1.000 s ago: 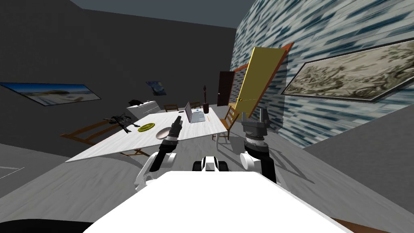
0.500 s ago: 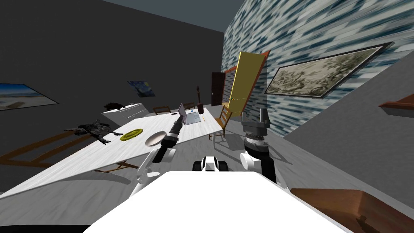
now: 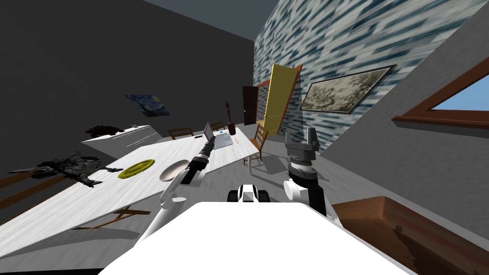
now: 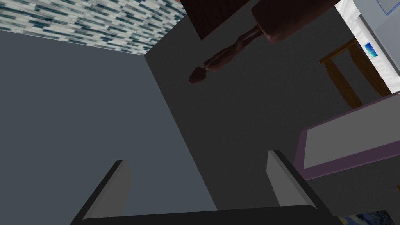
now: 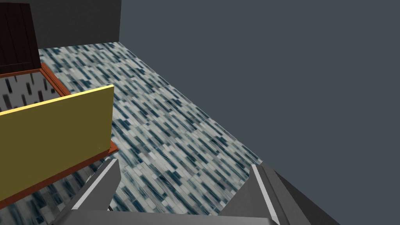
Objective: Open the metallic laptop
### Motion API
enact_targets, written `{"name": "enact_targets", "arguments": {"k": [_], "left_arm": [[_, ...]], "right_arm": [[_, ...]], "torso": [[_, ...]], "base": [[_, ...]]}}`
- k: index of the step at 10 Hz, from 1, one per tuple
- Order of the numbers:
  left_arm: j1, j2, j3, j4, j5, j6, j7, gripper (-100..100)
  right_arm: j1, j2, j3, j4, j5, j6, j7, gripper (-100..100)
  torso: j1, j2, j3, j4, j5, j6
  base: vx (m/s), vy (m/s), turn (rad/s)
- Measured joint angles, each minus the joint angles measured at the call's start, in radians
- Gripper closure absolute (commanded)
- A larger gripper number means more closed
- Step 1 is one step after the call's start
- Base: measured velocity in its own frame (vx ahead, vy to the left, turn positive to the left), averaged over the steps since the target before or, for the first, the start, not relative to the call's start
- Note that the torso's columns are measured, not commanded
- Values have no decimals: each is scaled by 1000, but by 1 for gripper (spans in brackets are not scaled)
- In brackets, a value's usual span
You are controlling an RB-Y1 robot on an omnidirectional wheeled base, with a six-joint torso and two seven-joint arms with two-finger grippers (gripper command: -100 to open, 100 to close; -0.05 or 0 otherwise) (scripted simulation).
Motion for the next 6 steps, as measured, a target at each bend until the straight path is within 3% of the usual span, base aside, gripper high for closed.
{"name": "enact_targets", "arguments": {"k": [3,6], "left_arm": [[-31,40,23,24,-13,88,8,-100],[-60,73,48,63,-22,165,18,-100]], "right_arm": [[0,0,0,0,0,0,0,0],[0,0,0,0,0,0,0,0]], "torso": [[1,1,0,0,0,0],[0,0,0,0,0,1]], "base": [[-22,33,-221],[-22,31,-104]]}}
